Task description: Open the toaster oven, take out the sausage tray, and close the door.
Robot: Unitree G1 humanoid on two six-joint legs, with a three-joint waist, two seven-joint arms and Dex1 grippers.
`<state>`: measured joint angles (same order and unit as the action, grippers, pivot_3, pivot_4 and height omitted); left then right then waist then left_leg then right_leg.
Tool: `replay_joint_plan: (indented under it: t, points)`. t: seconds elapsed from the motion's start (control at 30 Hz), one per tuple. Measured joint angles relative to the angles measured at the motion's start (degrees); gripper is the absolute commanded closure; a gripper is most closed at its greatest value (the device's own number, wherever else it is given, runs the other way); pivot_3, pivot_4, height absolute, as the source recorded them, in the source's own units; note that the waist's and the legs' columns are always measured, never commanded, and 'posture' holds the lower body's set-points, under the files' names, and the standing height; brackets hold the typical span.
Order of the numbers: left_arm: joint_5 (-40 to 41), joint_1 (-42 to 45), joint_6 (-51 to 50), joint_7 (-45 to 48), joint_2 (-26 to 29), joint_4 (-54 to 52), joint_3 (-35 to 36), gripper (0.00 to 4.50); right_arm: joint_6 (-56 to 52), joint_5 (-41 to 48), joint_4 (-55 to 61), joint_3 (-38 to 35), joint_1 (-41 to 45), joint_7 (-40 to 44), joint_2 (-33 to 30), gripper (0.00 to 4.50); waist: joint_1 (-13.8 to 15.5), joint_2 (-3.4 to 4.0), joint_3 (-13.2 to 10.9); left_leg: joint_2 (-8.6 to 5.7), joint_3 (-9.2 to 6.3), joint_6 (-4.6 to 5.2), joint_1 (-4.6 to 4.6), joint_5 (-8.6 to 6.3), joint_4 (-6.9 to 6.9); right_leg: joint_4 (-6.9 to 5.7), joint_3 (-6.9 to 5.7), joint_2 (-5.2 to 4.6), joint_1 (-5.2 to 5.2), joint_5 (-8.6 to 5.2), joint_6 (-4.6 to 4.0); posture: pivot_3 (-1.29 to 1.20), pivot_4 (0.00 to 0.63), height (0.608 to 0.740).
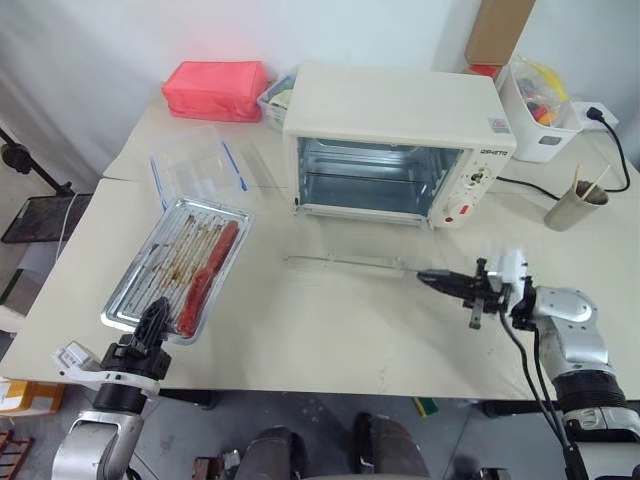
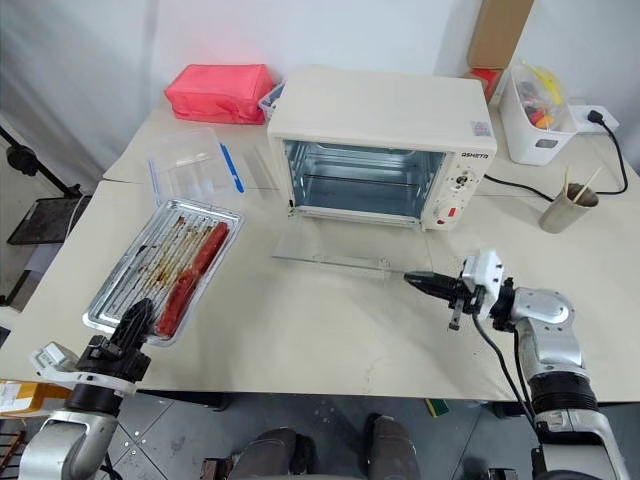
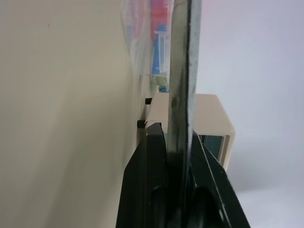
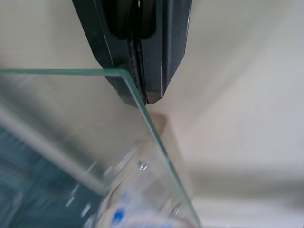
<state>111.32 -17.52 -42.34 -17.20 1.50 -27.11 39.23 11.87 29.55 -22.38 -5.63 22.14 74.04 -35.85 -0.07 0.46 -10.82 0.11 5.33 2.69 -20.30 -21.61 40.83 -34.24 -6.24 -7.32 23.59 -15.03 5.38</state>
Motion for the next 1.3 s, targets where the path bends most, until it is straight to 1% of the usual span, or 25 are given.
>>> replay_joint_plan:
  t: [0.17, 0.33, 0.37, 0.47, 0.5, 0.6, 0.63, 0.67, 0.7, 0.77, 0.8, 0.83, 0.93, 1.07, 1.1, 1.23, 1.3]
  points:
    - [0.1, -2.1, -1.2, 2.5, 2.5, -1.4, -2.7, 4.5, -8.1, 5.6, 5.9, -4.9, 2.9, -5.0, 0.2, 4.47, 0.0, 0.05, 0.0, 0.0, -0.01, -0.29, -0.03, -0.19, 0.0, 0.05, 0.0, -0.02, 0.02, 0.0, 0.0, 0.0, 0.15, 0.74]
    - [0.1, -1.7, -4.8, 5.5, 8.1, -0.3, -5.2, 4.5, -15.5, 10.1, 12.4, -8.4, 5.2, -8.4, 0.0, 4.47, 0.1, 0.07, 0.0, -0.01, -0.01, -0.29, -0.04, -0.2, -0.18, 0.12, -0.01, -0.02, 0.07, 0.0, 0.0, 0.0, 0.15, 0.74]
    - [0.1, -1.4, -6.0, 6.2, 9.8, 0.9, -5.8, 4.5, -16.8, 10.7, 13.8, -8.7, 4.9, -8.7, -0.1, 4.31, 0.1, 0.09, 0.0, -0.03, 0.0, -0.27, -0.04, -0.19, -0.24, 0.14, -0.01, -0.02, 0.09, 0.0, 0.0, 0.0, 0.15, 0.74]
    - [0.1, 0.0, -9.6, 8.2, 13.4, 3.9, -7.6, 4.5, -18.5, 10.9, 18.0, -9.5, 1.5, -8.1, -2.4, 3.58, 0.2, 0.1, 0.0, -0.09, -0.03, -0.17, -0.05, -0.15, -0.38, 0.21, -0.02, -0.03, 0.1, 0.0, 0.0, 0.0, 0.15, 0.74]
    - [0.1, 0.7, -10.8, 9.1, 14.6, 5.0, -8.0, 4.5, -19.3, 10.9, 19.3, -9.8, 0.1, -7.8, -3.2, 3.22, 0.2, 0.1, 0.0, -0.13, -0.02, 0.03, -0.05, -0.05, -0.46, 0.25, -0.02, -0.04, 0.09, 0.0, 0.0, 0.0, 0.15, 0.74]
    - [0.1, 5.2, -15.7, 11.3, 19.4, 10.2, -10.0, 4.5, -20.4, 11.0, 24.0, -11.4, -6.6, -6.1, -6.0, 2.19, 0.5, 0.13, 0.0, -0.21, -0.05, 0.12, -0.03, 0.0, -0.6, 0.27, -0.04, -0.06, 0.09, 0.0, 0.01, 0.0, 0.15, 0.74]
    - [0.1, 8.1, -18.1, 12.2, 21.8, 13.3, -11.4, 4.5, -20.3, 10.8, 25.9, -12.6, -10.0, -5.1, -6.8, 1.85, 1.0, 0.13, 0.0, -0.22, -0.03, 0.12, -0.03, 0.02, -0.64, 0.27, -0.07, -0.06, 0.06, 0.01, 0.02, 0.0, 0.15, 0.74]
    - [0.1, 10.5, -20.0, 13.1, 23.1, 15.6, -12.4, 4.5, -20.0, 10.7, 27.1, -13.5, -12.7, -4.4, -7.3, 1.45, 1.1, 0.15, 0.0, -0.24, 0.0, 0.14, -0.03, 0.04, -0.66, 0.23, -0.07, -0.05, 0.06, 0.02, 0.04, 0.0, 0.15, 0.74]
    - [0.1, 13.9, -22.6, 14.3, 24.5, 18.9, -14.1, 4.5, -19.7, 10.7, 28.7, -14.6, -16.0, -3.6, -7.8, 1.16, 1.3, 0.18, 0.0, -0.27, 0.04, 0.18, -0.02, 0.06, -0.66, 0.19, -0.05, -0.04, 0.04, 0.05, 0.1, 0.0, 0.15, 0.74]
    - [0.1, 17.6, -25.3, 15.1, 26.0, 22.4, -16.4, 4.5, -19.6, 10.7, 30.6, -16.1, -18.9, -3.4, -7.9, 0.55, 1.3, 0.18, 0.0, -0.31, 0.1, 0.22, -0.02, 0.08, -0.65, 0.2, -0.01, -0.05, 0.01, 0.13, 0.24, 0.0, 0.15, 0.74]
    - [0.1, 21.5, -27.4, 15.3, 26.8, 26.0, -18.6, 4.5, -19.5, 10.7, 32.3, -17.6, -21.7, -3.2, -7.9, 0.23, 1.4, 0.19, 0.0, -0.35, 0.11, 0.25, 0.01, 0.12, -0.66, 0.2, 0.02, -0.06, 0.0, 0.16, 0.29, 0.0, 0.15, 0.74]
    - [0.1, 24.3, -28.6, 15.5, 27.1, 28.4, -19.9, 4.5, -19.5, 10.7, 33.3, -18.2, -23.3, -3.3, -8.0, 0.04, 1.5, 0.17, 0.0, -0.36, 0.11, 0.25, 0.0, 0.15, -0.65, 0.21, 0.03, -0.04, -0.01, 0.19, 0.34, 0.0, 0.15, 0.74]
    - [0.1, 30.6, -32.2, 15.9, 28.9, 34.9, -23.8, 4.5, -19.4, 10.7, 35.7, -20.4, -27.3, -3.8, -7.9, 0.04, 1.4, 0.18, 0.0, -0.38, 0.14, 0.22, 0.02, 0.17, -0.67, 0.22, 0.07, -0.04, -0.01, 0.22, 0.4, 0.0, 0.15, 0.74]
    - [-0.3, 40.7, -35.7, 15.2, 29.2, 44.5, -32.1, 4.5, -19.2, 10.7, 38.7, -25.9, -35.1, -5.3, -7.4, 0.04, 2.1, 0.18, 0.0, -0.41, 0.08, 0.17, 0.01, 0.22, -0.74, 0.22, 0.04, 0.0, -0.02, 0.23, 0.41, 0.0, 0.15, 0.74]
    - [-1.1, 43.0, -36.6, 15.1, 28.9, 46.7, -33.7, 4.5, -19.2, 10.7, 39.3, -27.1, -37.2, -5.5, -6.9, 0.04, 2.3, 0.18, 0.0, -0.43, 0.1, 0.18, 0.01, 0.22, -0.74, 0.25, 0.04, 0.21, -0.03, 0.23, 0.42, 0.0, 0.15, 0.74]
    - [-6.6, 49.5, -39.7, 16.8, 27.0, 52.5, -37.4, 4.5, -19.1, 10.6, 41.5, -30.4, -45.3, -5.6, -5.7, 0.04, 2.7, 0.2, 0.0, -0.44, 0.19, 0.2, 0.04, 0.25, -0.75, 0.35, 0.12, 0.5, -0.06, 0.31, 0.56, 0.0, 0.15, 0.74]
    - [-11.6, 53.0, -40.8, 18.5, 24.7, 55.2, -38.3, 4.5, -18.8, 10.7, 43.3, -32.6, -49.8, -5.5, -3.9, 0.04, 3.4, 0.2, 0.0, -0.44, 0.16, 0.05, 0.07, 0.2, -0.74, 0.44, 0.16, 0.54, -0.15, 0.34, 0.61, 0.0, 0.15, 0.74]
